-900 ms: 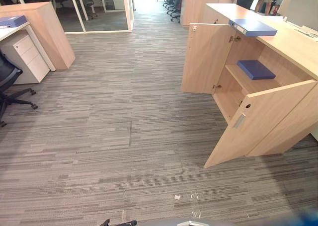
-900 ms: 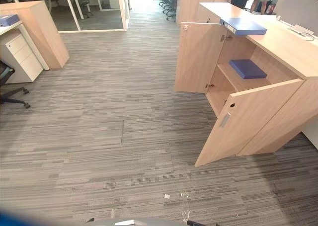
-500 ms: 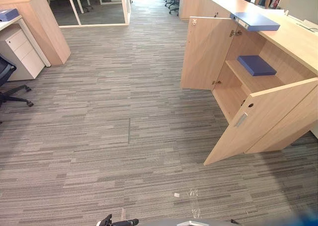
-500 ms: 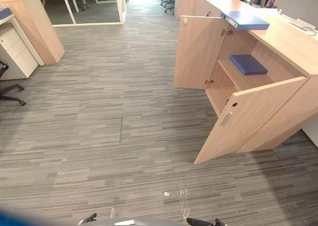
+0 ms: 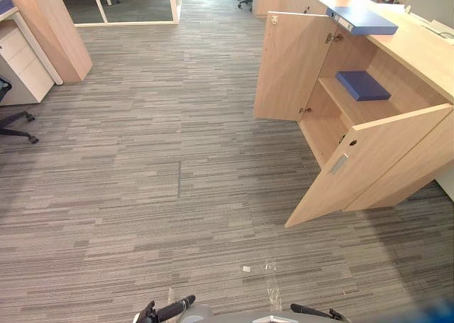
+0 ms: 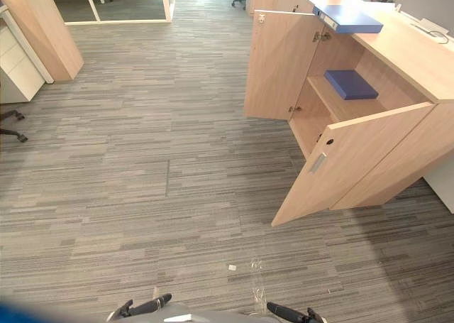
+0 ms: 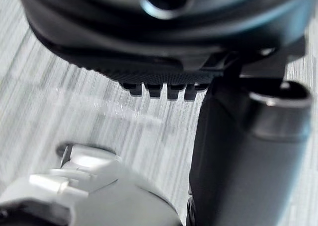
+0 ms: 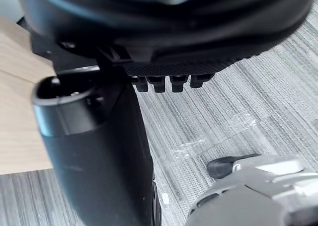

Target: Walk over to the cabinet, pick up the folder, carry it to the office cabinet, place the folder inside the office cabinet, then close the office cabinet door

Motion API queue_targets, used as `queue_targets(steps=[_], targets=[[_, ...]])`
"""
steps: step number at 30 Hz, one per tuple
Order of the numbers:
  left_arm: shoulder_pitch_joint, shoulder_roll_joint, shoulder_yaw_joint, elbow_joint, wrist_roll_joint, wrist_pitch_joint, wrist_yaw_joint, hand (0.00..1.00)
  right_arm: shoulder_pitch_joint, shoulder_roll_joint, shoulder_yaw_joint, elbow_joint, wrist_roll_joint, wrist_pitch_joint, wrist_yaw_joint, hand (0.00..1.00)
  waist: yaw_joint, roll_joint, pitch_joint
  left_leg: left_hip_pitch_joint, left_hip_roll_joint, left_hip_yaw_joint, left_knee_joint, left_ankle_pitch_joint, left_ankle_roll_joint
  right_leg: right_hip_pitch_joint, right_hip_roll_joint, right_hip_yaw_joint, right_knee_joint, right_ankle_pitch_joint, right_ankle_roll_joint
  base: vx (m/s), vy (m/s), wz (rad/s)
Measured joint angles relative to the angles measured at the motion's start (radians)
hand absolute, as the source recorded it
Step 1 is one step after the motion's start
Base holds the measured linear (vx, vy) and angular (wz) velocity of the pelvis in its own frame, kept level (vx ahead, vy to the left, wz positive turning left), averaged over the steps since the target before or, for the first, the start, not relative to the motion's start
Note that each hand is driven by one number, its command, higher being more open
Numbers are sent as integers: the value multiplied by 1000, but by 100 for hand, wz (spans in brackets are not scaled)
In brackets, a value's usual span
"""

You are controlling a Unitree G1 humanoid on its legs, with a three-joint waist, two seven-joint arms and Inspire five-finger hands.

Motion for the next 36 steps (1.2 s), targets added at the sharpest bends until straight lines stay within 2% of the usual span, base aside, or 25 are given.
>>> queue_targets(steps=[1,4,7,9,10,11,12,13,15,18,19,20,21,22,24,25,26,27,28,29,30,31,32,35,36], targets=[[4,-4,7,-10,-3,-7,0,100,2,1,0,1,-1,1,-5,100,12,-7,2,-31,13,-1,37,-21,-5,11,-9,20,19,-12,-6,99,-12,-40],[-2,-1,-11,-26,-3,-12,1,100,4,1,-9,8,-2,1,-7,100,16,-15,-3,-89,15,-17,-120,-17,-19,22,-53,53,24,-35,11,122,60,-37],[-5,-8,-14,-27,-3,-13,2,100,2,-1,-10,6,-1,9,-10,100,13,-12,-3,-110,1,-28,-440,95,-36,39,-128,83,20,-72,62,277,222,-29],[-5,-12,-14,-27,-3,-14,7,100,4,-7,-11,8,-2,15,-12,100,14,-2,-6,-118,5,-40,-640,190,-56,79,-179,92,21,-129,117,403,365,-8],[-6,-10,-14,-27,-3,-14,8,100,5,-9,-14,10,-3,15,-12,100,14,4,-8,-122,9,-45,-667,201,-61,92,-188,93,21,-145,131,504,476,-11],[-7,-10,-14,-23,-8,-13,6,100,1,-3,-40,23,-4,14,-14,100,19,-2,-12,-123,-6,-29,-639,318,-82,125,-230,95,22,-179,154,450,416,-31],[-7,5,-16,-17,-9,-15,7,100,-18,8,-90,60,-4,16,-8,100,26,-30,-30,-132,-42,-6,-572,346,-79,141,-280,102,32,-181,142,552,486,-38],[-7,10,-18,-12,-9,-15,9,100,-23,14,-102,71,-4,17,-5,100,25,-39,-45,-139,-58,-5,-543,346,-77,136,-299,104,51,-169,136,380,302,-36],[-14,41,-46,34,-8,-10,11,100,-21,37,-139,69,-4,14,7,100,16,-68,-91,-106,-119,27,-503,289,7,98,-367,120,173,-100,132,496,355,-19],[-6,52,-80,62,1,3,14,100,-12,39,-168,68,-5,19,14,100,14,-70,-122,-14,-175,55,-528,240,58,34,-424,155,382,15,150,534,337,-16],[-1,64,-122,61,22,5,17,100,-11,36,-166,65,-10,21,15,100,13,-75,-131,62,-220,67,-572,216,81,-38,-475,146,572,122,115,476,275,-2],[-1,69,-143,61,35,5,21,100,-11,33,-164,65,-13,22,16,100,11,-74,-130,90,-237,70,-587,205,89,-70,-498,134,656,175,81,519,299,1],[-4,73,-163,61,58,6,21,100,-18,27,-164,62,-14,23,18,100,6,-73,-123,132,-258,70,-604,189,103,-126,-542,100,798,215,23,296,164,2],[-7,78,-182,61,80,8,22,100,-32,21,-161,50,-16,23,19,100,-9,-71,-103,205,-278,64,-633,178,111,-182,-597,6,981,180,-31,345,168,1],[-6,72,-212,65,97,10,21,100,-39,4,-131,28,-24,18,18,100,-27,-42,-92,303,-271,44,-688,174,116,-239,-587,-108,1095,63,-22,313,98,4],[-23,71,-236,82,106,9,20,100,-56,0,-108,13,-27,14,17,100,-31,-22,-62,374,-247,34,-712,174,116,-266,-518,-156,1050,-66,37,280,28,7],[-34,73,-247,90,110,9,20,100,-62,0,-101,5,-37,14,14,100,-31,-17,-45,397,-235,28,-713,174,116,-269,-483,-165,988,-102,64,313,-66,15],[-44,74,-260,94,111,9,20,100,-65,1,-74,-5,-41,6,11,100,-37,-13,-28,421,-211,14,-716,173,116,-274,-415,-184,823,-139,114,142,-88,20],[-46,75,-261,93,111,9,19,100,-69,4,-66,-8,-41,0,10,100,-40,-13,-28,427,-203,8,-720,172,116,-289,-388,-187,744,-141,118,173,-171,32],[-59,71,-261,93,111,8,21,100,-70,10,-61,-15,-40,-5,10,100,-44,-10,-26,440,-179,-3,-741,151,93,-324,-341,-184,592,-131,131,115,-171,27],[-65,78,-247,92,112,7,18,100,-73,19,-52,-14,-40,-6,9,100,-39,-31,-19,448,-176,-6,-758,131,73,-345,-324,-182,425,-84,142,137,-224,22],[-65,80,-241,93,112,7,19,100,-76,21,-52,-12,-38,-5,9,100,-38,-36,-14,455,-171,-9,-759,123,61,-351,-318,-181,378,-26,125,140,-237,12],[-60,74,-225,108,117,9,22,100,-73,19,-58,-11,-36,-4,9,100,-43,-35,-11,482,-150,-14,-771,109,39,-338,-295,-192,352,35,78,222,-252,-3],[-55,46,-170,113,129,16,20,100,-69,8,-68,-12,-26,-7,11,100,-51,-11,-4,511,-83,-8,-798,79,-10,-350,-232,-210,406,-46,23,284,-282,-7],[-42,31,-150,113,143,17,20,100,-55,8,-100,-10,1,-2,11,100,-61,10,-15,527,-30,-6,-793,61,-25,-337,-187,-229,424,-102,16,421,-422,10]])
